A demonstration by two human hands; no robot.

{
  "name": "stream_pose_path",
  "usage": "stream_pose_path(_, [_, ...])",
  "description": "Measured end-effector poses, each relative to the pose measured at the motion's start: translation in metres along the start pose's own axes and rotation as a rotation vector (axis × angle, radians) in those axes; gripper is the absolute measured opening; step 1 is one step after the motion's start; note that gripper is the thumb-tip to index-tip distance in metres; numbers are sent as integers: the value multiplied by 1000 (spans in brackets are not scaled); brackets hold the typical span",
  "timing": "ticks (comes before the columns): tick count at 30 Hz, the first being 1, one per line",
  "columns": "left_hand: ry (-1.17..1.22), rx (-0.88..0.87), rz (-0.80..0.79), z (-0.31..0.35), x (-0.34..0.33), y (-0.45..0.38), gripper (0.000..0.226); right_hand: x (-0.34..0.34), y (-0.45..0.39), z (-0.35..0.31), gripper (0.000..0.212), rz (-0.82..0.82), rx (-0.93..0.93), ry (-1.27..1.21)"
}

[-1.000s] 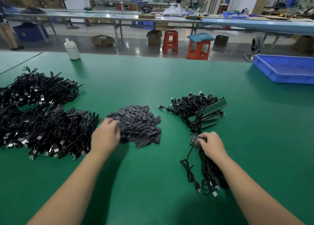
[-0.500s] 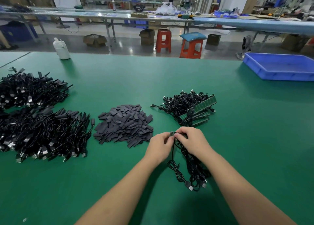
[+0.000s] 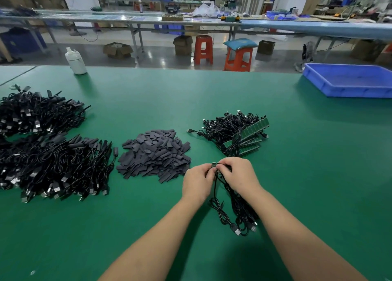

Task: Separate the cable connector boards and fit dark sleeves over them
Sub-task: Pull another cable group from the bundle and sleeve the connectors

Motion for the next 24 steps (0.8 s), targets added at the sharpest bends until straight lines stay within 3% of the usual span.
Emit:
stream_pose_path(6, [-38, -12, 115, 2, -4, 4, 22, 0, -2, 8, 16, 49, -39, -13])
stream_pose_path(9, [138, -55, 147, 4, -1, 10, 17, 7, -10, 20, 15, 85, -105, 1])
stream_pose_path(13, [324, -81, -24, 16, 0, 25, 13, 10, -20, 34, 16, 78, -165, 16])
stream_pose_path(19, [169, -351, -169, 26, 2, 41, 17, 13, -29, 45, 14, 53, -240, -98])
stream_pose_path(24, [205, -288, -216, 19, 7, 45, 19, 21, -32, 59, 14, 112, -326, -124])
Point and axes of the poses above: each hand's wrist, its own y-axis away from the middle knuckle, its own x-axis out of the back of the hand, z = x × y, the point moved 2 cm from there along -y, towards the middle knuckle, and after that the axes turned 8 degrees about z, right-handed, at the moved point
